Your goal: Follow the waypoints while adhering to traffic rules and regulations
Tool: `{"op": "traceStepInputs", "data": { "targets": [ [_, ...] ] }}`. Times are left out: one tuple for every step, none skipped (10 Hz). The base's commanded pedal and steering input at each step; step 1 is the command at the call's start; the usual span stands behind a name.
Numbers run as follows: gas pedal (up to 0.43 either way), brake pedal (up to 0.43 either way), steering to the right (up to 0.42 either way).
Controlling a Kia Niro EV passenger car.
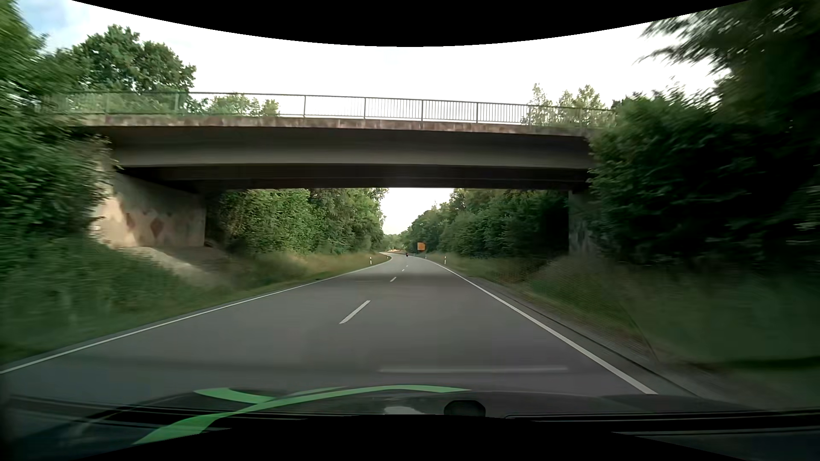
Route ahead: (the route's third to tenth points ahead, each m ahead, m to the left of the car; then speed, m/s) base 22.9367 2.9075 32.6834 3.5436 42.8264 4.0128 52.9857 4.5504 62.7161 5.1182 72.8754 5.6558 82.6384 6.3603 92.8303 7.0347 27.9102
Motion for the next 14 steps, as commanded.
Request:
{"op": "traceStepInputs", "data": {
  "targets": [
    [0.197, 0.0, -0.008],
    [0.197, 0.0, -0.008],
    [0.177, 0.0, -0.008],
    [0.169, 0.0, -0.008],
    [0.169, 0.0, -0.008],
    [0.169, 0.0, -0.008],
    [0.169, 0.0, -0.008],
    [0.169, 0.0, -0.008],
    [0.169, 0.0, -0.008],
    [0.169, 0.0, -0.008],
    [0.169, 0.0, -0.008],
    [0.177, 0.0, -0.008],
    [0.177, 0.0, -0.007],
    [0.177, 0.0, -0.006]
  ]
}}
